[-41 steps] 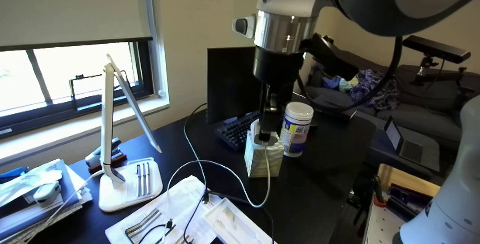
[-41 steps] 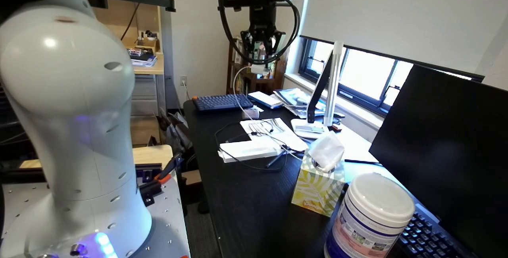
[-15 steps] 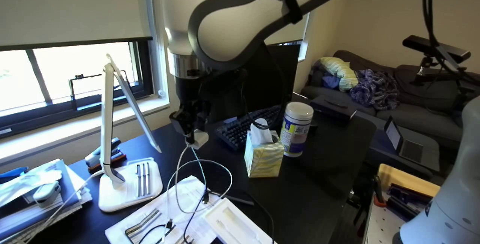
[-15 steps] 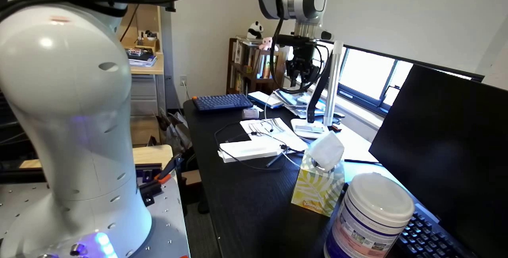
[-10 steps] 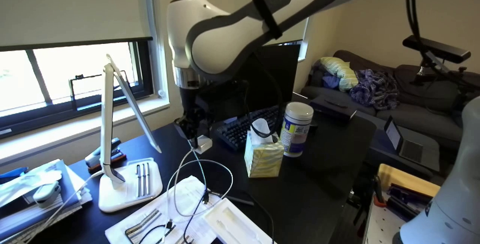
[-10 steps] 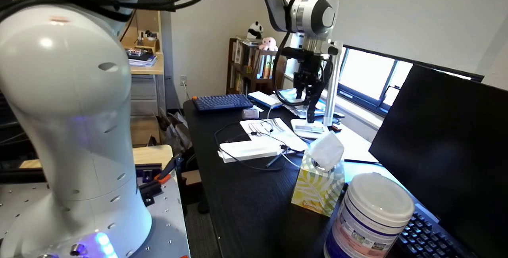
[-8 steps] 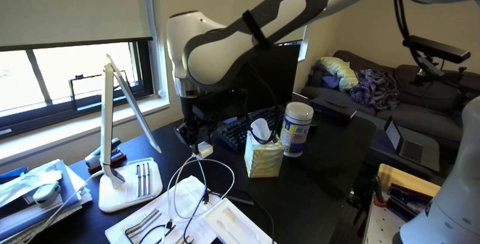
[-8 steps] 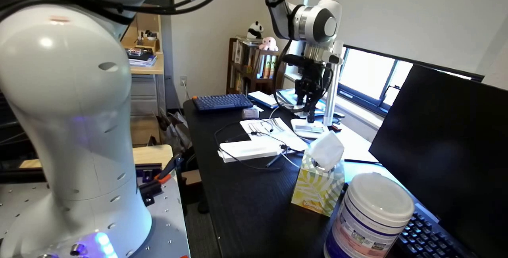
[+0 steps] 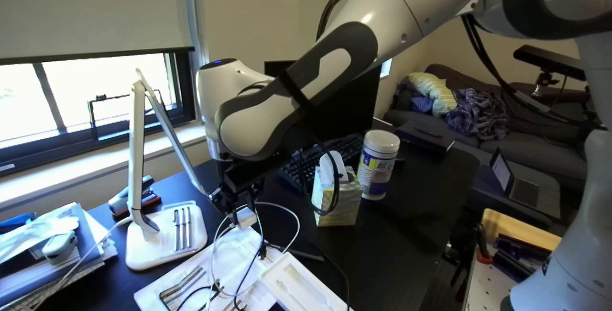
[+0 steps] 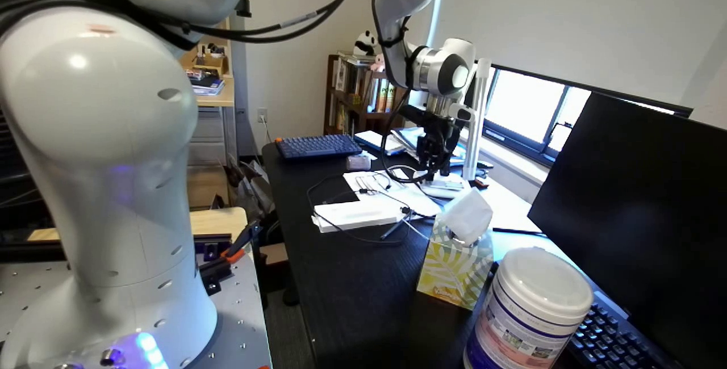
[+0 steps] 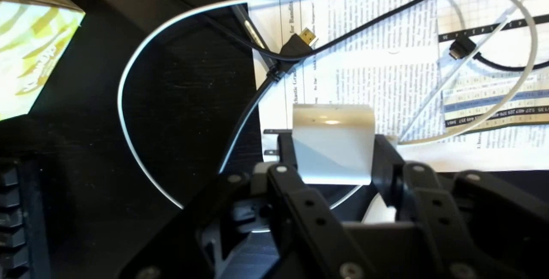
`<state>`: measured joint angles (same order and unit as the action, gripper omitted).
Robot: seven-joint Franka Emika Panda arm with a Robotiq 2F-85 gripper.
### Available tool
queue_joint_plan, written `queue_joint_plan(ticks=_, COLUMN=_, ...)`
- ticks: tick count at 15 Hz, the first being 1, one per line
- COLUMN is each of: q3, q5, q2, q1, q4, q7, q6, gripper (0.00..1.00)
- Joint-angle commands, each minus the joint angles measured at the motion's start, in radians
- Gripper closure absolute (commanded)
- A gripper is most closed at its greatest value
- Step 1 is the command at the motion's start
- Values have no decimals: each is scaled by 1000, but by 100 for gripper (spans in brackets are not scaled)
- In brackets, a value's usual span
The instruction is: Take the charger and move it to the left of the table
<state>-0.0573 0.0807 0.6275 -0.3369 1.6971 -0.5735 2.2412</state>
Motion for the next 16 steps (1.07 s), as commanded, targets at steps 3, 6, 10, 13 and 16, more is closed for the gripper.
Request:
queue_joint_plan(ticks=3, q3=45, q5=33, q2=42, q1=-40, q4=-42, q7=-17, q6=93, gripper=23)
queue_joint_plan(ticks=6, q3=34, q5=7, q2=50, q1=-31, q4=-45, q7=4, q6=129, gripper=5)
queue_joint_plan(ticks=10, q3=25, q5=-12, q2=54, q1=-25, q4=-47, q7=19, q6=136, gripper=0)
queue_joint_plan(ticks=13, q3=23, q5=-4, q2=56, q1=-23, q4=-48, q7=42, q6=138, gripper=0)
queue_joint_plan(ticks=16, q3=-7, q5=0, q2=-179, q1=-49, q4=170, q7=34, q6=131, gripper=0)
